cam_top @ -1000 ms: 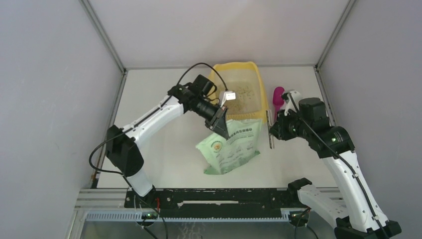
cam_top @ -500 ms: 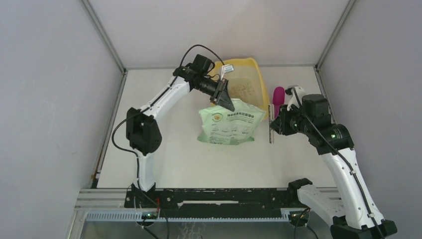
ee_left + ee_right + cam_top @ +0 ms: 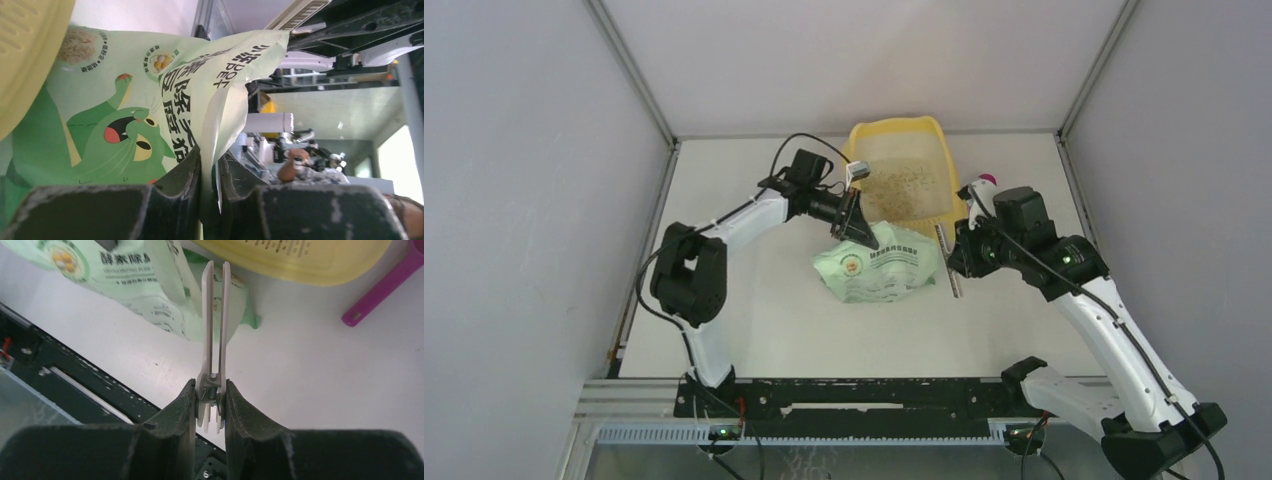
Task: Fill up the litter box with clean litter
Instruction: Pick up the cat litter bag at the center of the board.
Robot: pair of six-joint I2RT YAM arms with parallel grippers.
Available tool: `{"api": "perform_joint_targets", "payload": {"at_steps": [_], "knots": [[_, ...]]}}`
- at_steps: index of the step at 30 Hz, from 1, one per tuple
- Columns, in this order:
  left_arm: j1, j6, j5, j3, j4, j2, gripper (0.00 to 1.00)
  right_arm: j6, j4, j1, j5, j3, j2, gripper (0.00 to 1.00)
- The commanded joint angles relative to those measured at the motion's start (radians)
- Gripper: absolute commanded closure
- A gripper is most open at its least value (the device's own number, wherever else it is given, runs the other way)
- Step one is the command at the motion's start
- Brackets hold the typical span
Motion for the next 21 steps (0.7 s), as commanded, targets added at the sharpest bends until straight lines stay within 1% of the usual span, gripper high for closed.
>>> {"api": "perform_joint_targets", "payload": {"at_steps": [1, 2, 5, 7, 10, 12, 14, 16, 21], "knots": [[0.028, 0.217, -0.136, 0.039, -0.185, -0.146, 0.82, -0.102, -0.005, 0.088, 0.159, 0.006, -0.023, 1.0], [0.028, 0.287, -0.217, 0.073, -0.298, -0.162, 0.83, -0.119, -0.011, 0.108, 0.187, 0.008, -0.032, 1.0], [0.028, 0.371, -0.517, 0.127, -0.468, -0.233, 0.85, -0.151, -0.055, 0.125, 0.287, 0.041, -0.04, 1.0], [0.025, 0.416, -0.677, 0.134, -0.502, -0.294, 0.88, -0.182, -0.079, 0.137, 0.312, 0.05, -0.056, 1.0], [0.004, 0.483, -0.848, 0.151, -0.53, -0.376, 0.91, -0.236, -0.1, 0.161, 0.339, 0.051, -0.079, 1.0], [-0.043, 0.555, -0.935, 0.164, -0.55, -0.416, 0.94, -0.277, -0.114, 0.186, 0.375, 0.051, -0.093, 1.0], [-0.12, 0.627, -1.022, 0.173, -0.554, -0.455, 0.97, -0.331, -0.123, 0.215, 0.371, 0.054, -0.104, 1.0], [-0.189, 0.677, -1.05, 0.177, -0.547, -0.485, 0.98, -0.382, -0.133, 0.268, 0.374, 0.054, -0.117, 1.0], [-0.333, 0.785, -1.118, 0.16, -0.55, -0.572, 0.98, -0.467, -0.203, 0.335, 0.389, 0.083, -0.133, 1.0]]}}
